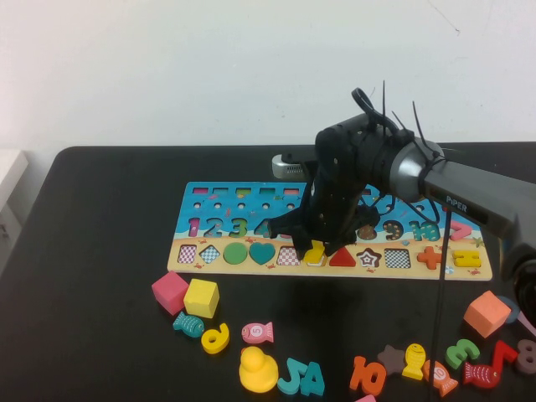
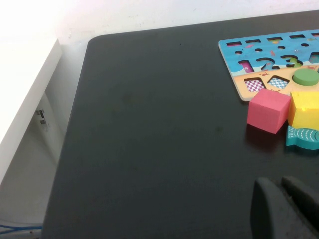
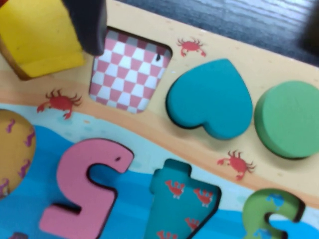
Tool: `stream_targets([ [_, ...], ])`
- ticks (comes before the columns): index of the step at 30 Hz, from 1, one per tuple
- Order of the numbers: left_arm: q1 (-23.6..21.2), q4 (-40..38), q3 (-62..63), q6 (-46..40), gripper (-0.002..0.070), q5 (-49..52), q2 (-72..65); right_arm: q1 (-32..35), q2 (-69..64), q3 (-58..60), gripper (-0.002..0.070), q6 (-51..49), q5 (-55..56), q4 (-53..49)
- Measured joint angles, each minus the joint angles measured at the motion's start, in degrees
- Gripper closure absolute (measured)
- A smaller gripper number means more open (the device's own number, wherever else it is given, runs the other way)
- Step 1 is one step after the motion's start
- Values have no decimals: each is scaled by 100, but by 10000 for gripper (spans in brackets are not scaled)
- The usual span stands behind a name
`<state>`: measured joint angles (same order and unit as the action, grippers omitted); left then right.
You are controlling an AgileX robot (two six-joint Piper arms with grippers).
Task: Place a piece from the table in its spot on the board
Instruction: Place the "Pentagon" into the hole of the Pentagon
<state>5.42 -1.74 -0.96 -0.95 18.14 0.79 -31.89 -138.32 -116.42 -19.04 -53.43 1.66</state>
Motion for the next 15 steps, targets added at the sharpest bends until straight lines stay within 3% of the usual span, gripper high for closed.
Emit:
stream_targets([
  [15,0,0,0,0,676,0,0,0,-106,-26,310,318,-12,-33],
])
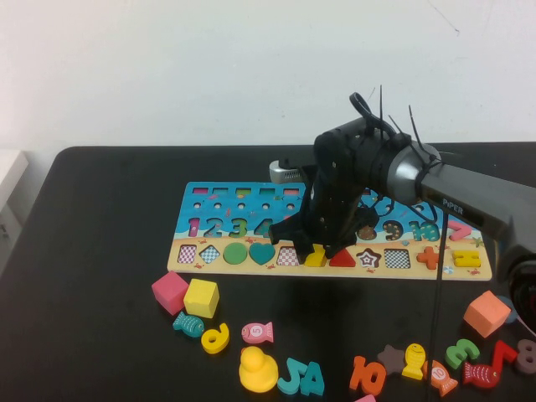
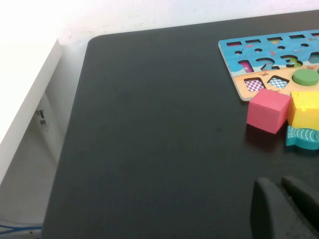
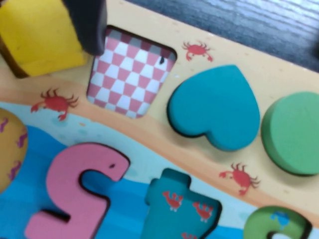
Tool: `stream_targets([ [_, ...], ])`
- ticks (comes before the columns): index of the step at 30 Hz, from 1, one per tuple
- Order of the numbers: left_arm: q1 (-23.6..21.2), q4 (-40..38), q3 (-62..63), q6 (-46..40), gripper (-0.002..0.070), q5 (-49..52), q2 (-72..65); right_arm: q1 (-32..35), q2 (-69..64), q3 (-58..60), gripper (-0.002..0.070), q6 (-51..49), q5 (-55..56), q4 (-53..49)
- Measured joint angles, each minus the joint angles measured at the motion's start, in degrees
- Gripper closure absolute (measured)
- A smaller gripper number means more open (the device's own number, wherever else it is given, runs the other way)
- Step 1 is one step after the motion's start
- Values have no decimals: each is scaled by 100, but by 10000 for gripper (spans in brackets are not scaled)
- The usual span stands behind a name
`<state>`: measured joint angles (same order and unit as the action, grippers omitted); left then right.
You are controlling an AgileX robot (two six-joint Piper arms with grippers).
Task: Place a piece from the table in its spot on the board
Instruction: Place the "Pentagon" into the hole of the Pentagon
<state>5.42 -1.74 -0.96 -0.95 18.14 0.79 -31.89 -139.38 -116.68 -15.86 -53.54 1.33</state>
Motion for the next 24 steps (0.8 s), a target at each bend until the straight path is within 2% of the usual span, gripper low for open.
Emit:
stream_targets([
  [11,0,0,0,0,677,0,0,-10,-41,-68,310,0,-130,-403],
  [24,0,0,0,0,677,0,0,-10,-50,-77,310,25,-288,-406],
])
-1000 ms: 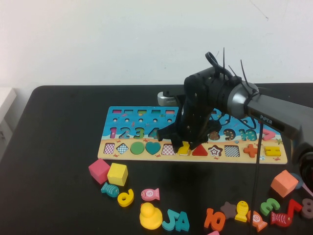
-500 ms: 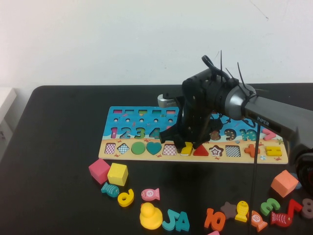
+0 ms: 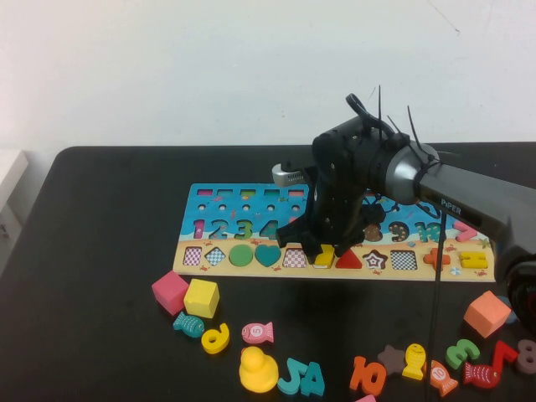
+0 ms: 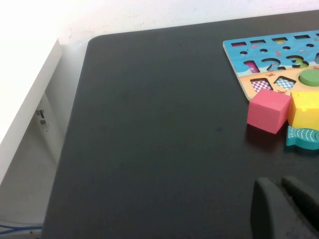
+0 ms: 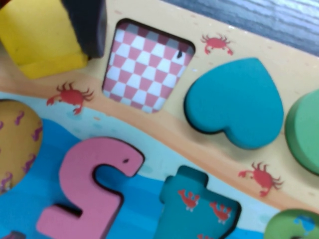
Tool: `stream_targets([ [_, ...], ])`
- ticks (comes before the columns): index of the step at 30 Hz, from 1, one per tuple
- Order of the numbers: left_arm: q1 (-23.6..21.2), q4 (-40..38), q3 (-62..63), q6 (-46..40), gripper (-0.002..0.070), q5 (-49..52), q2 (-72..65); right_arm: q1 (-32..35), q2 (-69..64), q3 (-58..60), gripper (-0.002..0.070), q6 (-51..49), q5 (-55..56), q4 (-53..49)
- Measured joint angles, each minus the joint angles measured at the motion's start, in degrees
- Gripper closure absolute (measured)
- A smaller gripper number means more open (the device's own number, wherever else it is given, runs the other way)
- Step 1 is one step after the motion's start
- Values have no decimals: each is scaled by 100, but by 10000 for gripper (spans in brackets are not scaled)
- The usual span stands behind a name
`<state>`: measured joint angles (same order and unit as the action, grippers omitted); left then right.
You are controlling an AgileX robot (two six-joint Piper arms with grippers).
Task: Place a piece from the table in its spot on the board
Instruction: Place the "Pentagon" into the hole of the Pentagon
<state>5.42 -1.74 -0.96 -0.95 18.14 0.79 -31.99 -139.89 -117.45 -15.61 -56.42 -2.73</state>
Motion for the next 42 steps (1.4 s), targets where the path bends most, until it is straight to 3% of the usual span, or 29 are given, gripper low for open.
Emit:
stream_targets([
  [42,0,0,0,0,677,0,0,54,10,-13,307,-220,-1050,36],
])
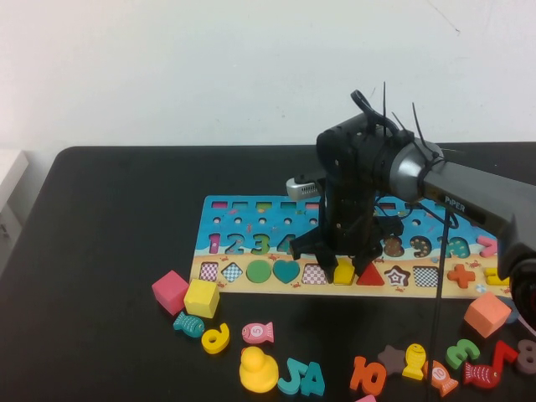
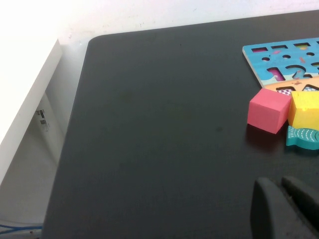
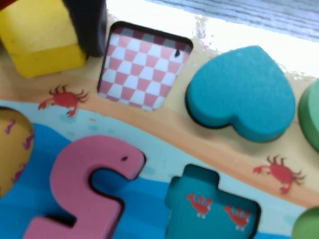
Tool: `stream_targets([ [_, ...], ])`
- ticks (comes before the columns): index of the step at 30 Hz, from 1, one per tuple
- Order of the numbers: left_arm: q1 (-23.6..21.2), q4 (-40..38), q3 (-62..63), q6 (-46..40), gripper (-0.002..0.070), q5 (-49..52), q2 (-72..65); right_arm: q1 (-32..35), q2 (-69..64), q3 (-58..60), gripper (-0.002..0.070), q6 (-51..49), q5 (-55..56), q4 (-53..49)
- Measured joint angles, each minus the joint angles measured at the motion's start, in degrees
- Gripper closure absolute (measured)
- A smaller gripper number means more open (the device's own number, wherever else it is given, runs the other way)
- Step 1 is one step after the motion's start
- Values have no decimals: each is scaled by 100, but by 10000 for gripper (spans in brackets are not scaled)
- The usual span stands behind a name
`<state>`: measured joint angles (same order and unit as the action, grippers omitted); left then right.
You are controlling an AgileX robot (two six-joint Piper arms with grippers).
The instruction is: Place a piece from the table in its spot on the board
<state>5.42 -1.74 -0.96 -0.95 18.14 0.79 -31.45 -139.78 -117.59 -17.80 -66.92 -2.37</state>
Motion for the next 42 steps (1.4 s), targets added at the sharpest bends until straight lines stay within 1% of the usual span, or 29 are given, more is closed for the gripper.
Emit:
stream_targets([
  [2,0,0,0,0,677,0,0,0,0,0,282,-14,-7,10],
  [6,0,0,0,0,677,0,0,4,0,0,190,-9,-35,22],
  [8,0,0,0,0,677,0,0,4,0,-14,169,42,-59,-4],
  [12,0,0,0,3,677,0,0,13,0,-338,155,203,-239,-166],
  [19,0,0,0,12,677,0,0,13,115,-1294,154,545,-287,-404],
  [21,0,0,0,12,677,0,0,13,226,-1379,183,638,-298,-419],
  [23,0,0,0,12,677,0,0,13,294,-1405,257,812,-322,-419],
  [26,0,0,0,12,677,0,0,13,320,-1419,463,1121,-335,-287],
  [27,0,0,0,12,677,0,0,13,320,-1349,549,1218,-335,-204],
  [28,0,0,0,12,677,0,0,13,320,-1257,594,1292,-335,-128],
  [29,0,0,0,12,677,0,0,13,320,-1162,619,1369,-335,-81],
  [31,0,0,0,12,677,0,0,13,320,-863,652,1455,-335,-22],
  [32,0,0,0,12,677,0,0,13,320,-729,657,1469,-335,-9],
  [37,0,0,0,12,677,0,0,13,320,-106,657,1554,-335,103],
  [42,0,0,0,12,677,0,0,13,286,-56,657,1625,-323,102],
])
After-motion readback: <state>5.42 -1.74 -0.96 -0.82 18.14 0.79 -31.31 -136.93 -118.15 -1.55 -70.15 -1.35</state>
